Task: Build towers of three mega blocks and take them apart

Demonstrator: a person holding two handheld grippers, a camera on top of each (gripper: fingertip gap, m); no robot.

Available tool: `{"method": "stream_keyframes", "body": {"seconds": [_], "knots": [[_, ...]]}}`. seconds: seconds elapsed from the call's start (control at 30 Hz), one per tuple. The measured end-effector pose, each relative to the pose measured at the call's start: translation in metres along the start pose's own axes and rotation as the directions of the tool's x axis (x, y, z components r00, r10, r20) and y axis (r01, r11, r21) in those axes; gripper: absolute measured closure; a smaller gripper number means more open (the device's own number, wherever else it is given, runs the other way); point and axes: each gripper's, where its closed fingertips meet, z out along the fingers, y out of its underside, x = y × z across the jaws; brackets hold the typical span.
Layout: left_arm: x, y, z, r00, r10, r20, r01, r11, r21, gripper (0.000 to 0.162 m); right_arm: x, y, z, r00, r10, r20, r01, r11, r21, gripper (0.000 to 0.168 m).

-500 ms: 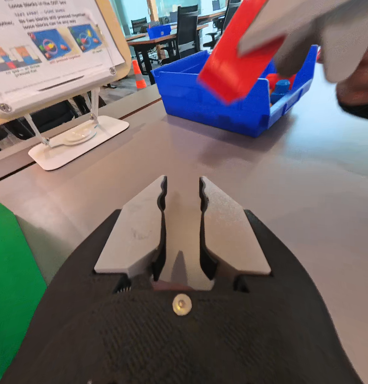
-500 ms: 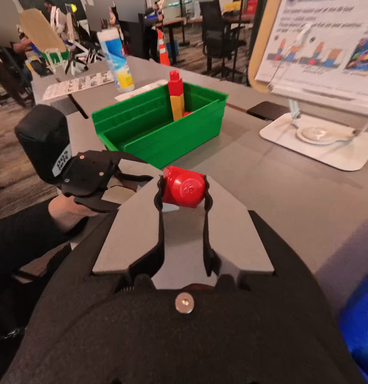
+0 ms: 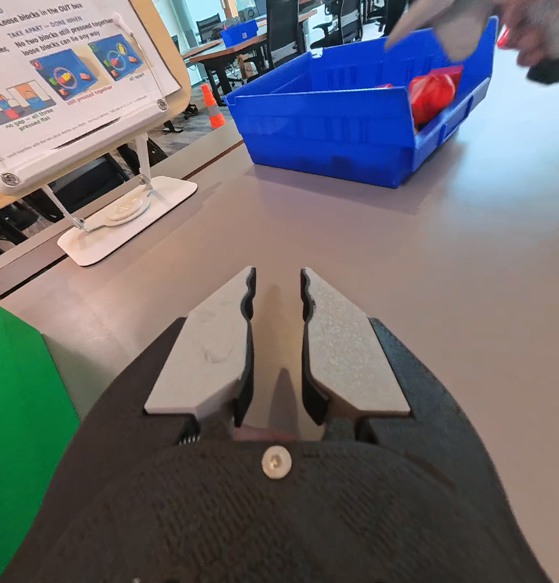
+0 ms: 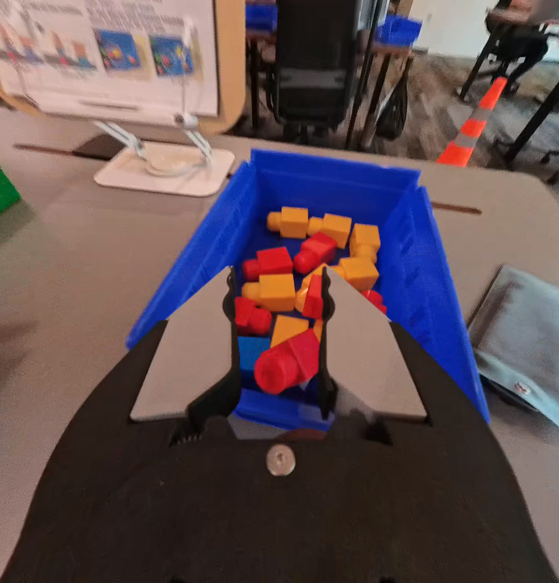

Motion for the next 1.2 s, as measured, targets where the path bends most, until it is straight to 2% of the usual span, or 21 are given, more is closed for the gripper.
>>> {"method": "stream_keyframes", "body": {"seconds": [0.07,0.13,0.33,0.43,0.47,0.53,0.63,0.7,0.77,0.8,0.83,0.9,0.97,1.03,1.13,1.2], "knots": [[-0.001,0.000,0.000,1.000,-0.017,-0.003,0.017,1.000,0.001,0.136,0.014,0.030,0.019,0.999,-0.013,-0.044,0.007,0.993,-0.119,0.111],[-0.003,0.000,-0.001,1.000,-0.024,0.001,0.024,1.000,0.000,0.136,0.024,0.028,0.017,0.995,-0.043,-0.092,0.033,0.993,-0.111,0.113],[0.002,0.003,0.002,1.000,-0.007,-0.012,0.006,1.000,-0.023,0.135,-0.005,-0.045,-0.039,0.998,-0.054,-0.016,0.056,0.978,0.199,0.114],[-0.005,0.002,0.001,0.999,-0.025,0.019,0.026,1.000,-0.011,0.133,-0.036,-0.060,-0.052,0.993,-0.033,0.110,0.003,0.964,0.268,0.114],[-0.013,0.000,-0.001,0.997,-0.050,0.056,0.050,0.999,0.005,0.128,-0.049,-0.063,-0.053,0.987,-0.021,0.160,-0.024,0.960,0.277,0.112],[-0.035,-0.005,-0.008,0.982,-0.140,0.129,0.134,0.990,0.054,0.122,-0.080,-0.063,-0.047,0.969,-0.034,0.244,-0.039,0.957,0.287,0.107],[-0.069,-0.009,-0.023,0.928,-0.319,0.194,0.293,0.944,0.153,0.112,-0.140,-0.046,-0.024,0.924,-0.095,0.371,0.008,0.973,0.230,0.103],[-0.090,-0.018,-0.038,0.899,-0.387,0.206,0.343,0.913,0.221,0.122,-0.177,-0.036,-0.012,0.895,-0.127,0.427,0.024,0.970,0.240,0.104],[-0.127,-0.023,-0.061,0.855,-0.413,0.314,0.341,0.904,0.259,0.105,-0.204,-0.028,-0.006,0.883,-0.171,0.438,0.036,0.953,0.300,0.106],[-0.144,-0.028,-0.076,0.836,-0.415,0.359,0.329,0.902,0.278,0.117,-0.215,-0.023,-0.002,0.877,-0.201,0.435,0.059,0.946,0.319,0.108],[-0.153,-0.037,-0.089,0.841,-0.423,0.338,0.325,0.894,0.309,0.118,-0.223,-0.017,0.003,0.874,-0.234,0.426,0.096,0.942,0.321,0.109],[-0.157,-0.055,-0.109,0.859,-0.470,0.202,0.379,0.851,0.364,0.117,-0.229,-0.008,0.011,0.865,-0.294,0.406,0.182,0.938,0.294,0.108],[-0.166,-0.062,-0.122,0.857,-0.502,0.111,0.436,0.824,0.363,0.114,-0.228,-0.007,0.013,0.866,-0.324,0.382,0.216,0.930,0.299,0.108],[-0.197,-0.058,-0.137,0.863,-0.452,0.227,0.360,0.864,0.352,0.114,-0.227,-0.008,0.012,0.864,-0.303,0.402,0.190,0.935,0.298,0.109],[-0.269,-0.046,-0.151,0.813,-0.366,0.452,0.253,0.923,0.292,0.116,-0.223,-0.010,0.013,0.865,-0.237,0.443,0.117,0.953,0.280,0.109],[-0.313,-0.025,-0.141,0.784,-0.348,0.515,0.298,0.937,0.179,0.102,-0.221,-0.011,0.014,0.859,-0.210,0.467,0.087,0.959,0.270,0.109]]}}
